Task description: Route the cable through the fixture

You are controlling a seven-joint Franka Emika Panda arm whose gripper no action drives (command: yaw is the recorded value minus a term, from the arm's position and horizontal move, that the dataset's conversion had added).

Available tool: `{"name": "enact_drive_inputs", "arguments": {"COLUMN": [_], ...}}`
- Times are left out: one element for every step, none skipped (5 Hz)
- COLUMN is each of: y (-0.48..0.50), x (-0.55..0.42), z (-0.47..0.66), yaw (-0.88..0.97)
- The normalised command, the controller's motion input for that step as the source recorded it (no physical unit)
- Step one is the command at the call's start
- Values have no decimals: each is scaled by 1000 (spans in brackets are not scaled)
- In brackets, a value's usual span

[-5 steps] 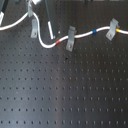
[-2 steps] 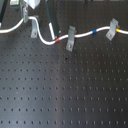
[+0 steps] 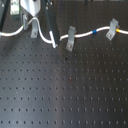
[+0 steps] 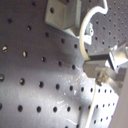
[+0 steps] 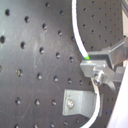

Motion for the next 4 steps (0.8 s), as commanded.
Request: {"name": "enact_drive_inputs", "arguments": {"y": [16,-20,-61,-110], "x": [42,44,-27,-200], "z": [265,117,2,-79], "yaw": [-471,-380,-174,0]}}
